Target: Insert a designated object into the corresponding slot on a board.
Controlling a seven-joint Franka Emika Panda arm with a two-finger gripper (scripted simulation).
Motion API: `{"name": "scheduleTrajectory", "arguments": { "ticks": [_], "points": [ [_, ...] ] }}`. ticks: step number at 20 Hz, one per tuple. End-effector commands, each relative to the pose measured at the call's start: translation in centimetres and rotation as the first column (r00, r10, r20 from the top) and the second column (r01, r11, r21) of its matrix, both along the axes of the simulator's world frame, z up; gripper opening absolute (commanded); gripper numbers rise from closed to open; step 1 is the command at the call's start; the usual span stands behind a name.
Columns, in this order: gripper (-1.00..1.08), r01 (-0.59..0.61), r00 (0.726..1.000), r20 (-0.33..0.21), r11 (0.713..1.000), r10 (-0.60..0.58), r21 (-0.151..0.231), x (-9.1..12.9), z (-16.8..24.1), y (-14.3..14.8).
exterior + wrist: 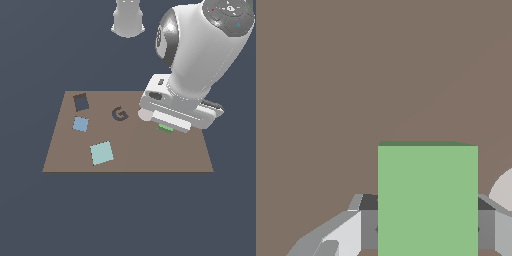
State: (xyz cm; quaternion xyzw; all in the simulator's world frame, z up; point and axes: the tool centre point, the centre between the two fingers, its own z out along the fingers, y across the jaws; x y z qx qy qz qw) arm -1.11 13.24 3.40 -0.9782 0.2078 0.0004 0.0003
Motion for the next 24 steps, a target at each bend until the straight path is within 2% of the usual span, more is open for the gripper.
{"name": "scheduleTrajectory", "arguments": {
  "ticks": [1,4,6,8,11,14,17,20,24],
  "points": [
    [-1.00,0.097,0.995,0.001,0.995,-0.097,0.000,1.3,0.1,-1.0],
    [-1.00,0.232,0.973,0.001,0.973,-0.232,0.001,3.0,0.1,-2.7],
    [-1.00,0.327,0.945,0.001,0.945,-0.327,0.001,4.0,0.2,-4.0],
    [-1.00,0.417,0.909,0.001,0.909,-0.417,0.001,4.9,0.2,-5.4],
    [-1.00,0.542,0.841,0.001,0.841,-0.542,0.001,6.0,0.2,-7.6],
    [-1.00,0.653,0.758,0.001,0.758,-0.653,0.002,6.7,0.3,-9.9],
    [-1.00,0.749,0.662,0.001,0.662,-0.749,0.002,7.1,0.3,-12.2],
    [-1.00,0.832,0.555,0.001,0.555,-0.832,0.002,7.1,0.4,-14.6],
    [-1.00,0.918,0.397,0.001,0.397,-0.918,0.002,6.7,0.4,-17.7]
  ]
}}
